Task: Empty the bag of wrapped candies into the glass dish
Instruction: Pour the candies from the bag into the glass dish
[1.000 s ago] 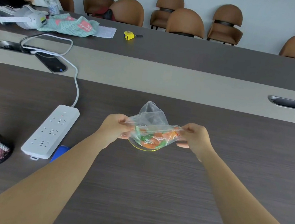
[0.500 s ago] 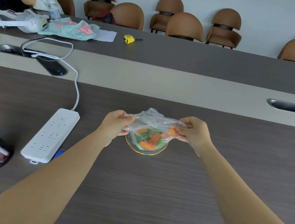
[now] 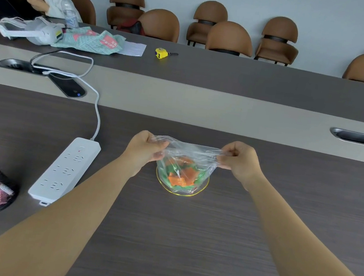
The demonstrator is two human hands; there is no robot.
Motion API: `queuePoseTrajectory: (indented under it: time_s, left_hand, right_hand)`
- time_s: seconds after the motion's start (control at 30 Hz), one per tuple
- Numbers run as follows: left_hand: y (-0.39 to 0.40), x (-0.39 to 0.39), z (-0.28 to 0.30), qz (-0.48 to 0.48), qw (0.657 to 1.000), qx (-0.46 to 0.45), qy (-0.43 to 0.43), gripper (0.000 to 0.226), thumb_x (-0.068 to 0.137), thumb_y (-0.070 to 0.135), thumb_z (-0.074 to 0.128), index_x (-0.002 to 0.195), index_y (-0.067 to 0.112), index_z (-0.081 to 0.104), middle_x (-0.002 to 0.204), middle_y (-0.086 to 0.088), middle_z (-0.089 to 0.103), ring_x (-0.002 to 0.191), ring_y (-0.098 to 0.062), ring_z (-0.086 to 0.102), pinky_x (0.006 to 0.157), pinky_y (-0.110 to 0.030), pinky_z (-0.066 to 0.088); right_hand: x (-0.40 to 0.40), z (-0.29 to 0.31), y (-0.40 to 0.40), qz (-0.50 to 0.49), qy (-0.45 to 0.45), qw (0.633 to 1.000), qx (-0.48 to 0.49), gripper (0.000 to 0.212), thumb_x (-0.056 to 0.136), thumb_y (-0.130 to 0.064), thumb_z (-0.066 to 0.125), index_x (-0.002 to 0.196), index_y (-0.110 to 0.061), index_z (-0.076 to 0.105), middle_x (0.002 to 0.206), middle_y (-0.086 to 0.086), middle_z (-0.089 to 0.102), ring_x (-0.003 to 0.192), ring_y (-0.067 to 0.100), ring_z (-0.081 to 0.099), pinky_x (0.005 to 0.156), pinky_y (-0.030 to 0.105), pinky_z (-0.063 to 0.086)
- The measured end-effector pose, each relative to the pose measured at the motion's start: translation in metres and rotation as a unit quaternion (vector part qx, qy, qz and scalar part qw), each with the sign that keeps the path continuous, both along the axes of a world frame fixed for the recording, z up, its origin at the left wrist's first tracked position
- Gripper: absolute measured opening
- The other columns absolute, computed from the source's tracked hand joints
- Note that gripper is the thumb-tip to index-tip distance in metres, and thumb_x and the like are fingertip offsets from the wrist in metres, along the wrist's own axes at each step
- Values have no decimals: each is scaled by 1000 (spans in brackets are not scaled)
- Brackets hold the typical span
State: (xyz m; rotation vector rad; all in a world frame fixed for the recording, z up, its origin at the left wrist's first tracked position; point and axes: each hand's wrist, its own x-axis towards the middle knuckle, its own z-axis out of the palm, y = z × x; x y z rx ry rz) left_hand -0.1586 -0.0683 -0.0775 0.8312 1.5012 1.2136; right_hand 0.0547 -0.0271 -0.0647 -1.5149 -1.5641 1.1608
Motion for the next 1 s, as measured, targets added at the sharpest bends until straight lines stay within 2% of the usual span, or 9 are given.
queuePoseTrajectory:
  time_s: [0.1,0.2,0.27,0.4,0.5,0.57,0.77,0.9,1.0]
  left_hand:
    - [0,-2,4,-44,996,-14,74,20,77,1,63,83,9,46,105,-14,49,97,-23,55,79,-26,54]
    - [-2,-4,4,-82,982,-41,166,45,72,1,68,111,8,46,112,-9,49,101,-20,50,90,-33,47]
    - [-5,-5,5,-108,974,-52,195,60,71,4,70,125,9,42,115,-6,47,101,-19,48,88,-31,43]
    - [-7,-4,2,-170,937,-55,299,20,74,8,65,94,6,63,84,-9,58,77,-21,54,71,-34,45]
    - [-7,-2,-6,-133,925,-69,349,14,74,13,64,83,3,60,78,-9,56,75,-24,53,70,-36,44]
    - [-6,-2,-10,-118,929,-89,340,13,77,18,62,80,8,55,73,-4,54,73,-22,54,73,-37,49]
    - [-3,2,-7,-63,981,-53,176,14,80,9,59,74,9,47,79,-3,49,80,-22,60,72,-27,55]
    - [0,7,0,-40,991,-15,126,19,79,3,59,69,12,47,81,-8,53,85,-25,58,85,-37,53]
    - [3,7,5,-29,994,2,102,20,79,2,60,69,12,47,87,-12,54,80,-22,58,76,-26,54]
  right_hand:
    - [0,2,3,34,-92,995,-2,33,72,9,58,105,5,60,76,2,53,89,23,53,88,37,50]
    - [0,6,2,60,-128,990,-21,21,74,7,54,92,12,63,81,12,56,80,23,53,75,34,51]
    - [0,10,-1,59,-121,989,-57,11,78,3,53,77,3,64,84,15,57,82,25,55,79,37,54]
    - [1,12,-8,95,-52,984,-138,18,83,0,51,67,-8,51,98,15,60,91,26,60,78,34,53]
    - [2,6,-9,109,-4,981,-161,15,83,0,53,71,-7,47,103,18,59,89,29,62,71,29,58]
    - [2,4,-11,110,12,980,-165,15,82,-1,55,72,-7,46,101,20,58,84,28,63,66,25,58]
    - [-1,4,-9,46,56,990,-120,24,79,7,56,65,-9,43,76,8,52,71,21,61,59,19,57]
    - [-1,4,-4,5,43,998,-48,28,75,13,54,67,-13,48,77,6,53,87,28,56,84,40,55]
    - [-1,6,-5,15,10,1000,-11,21,73,12,55,83,-7,60,89,10,60,90,26,56,91,43,51]
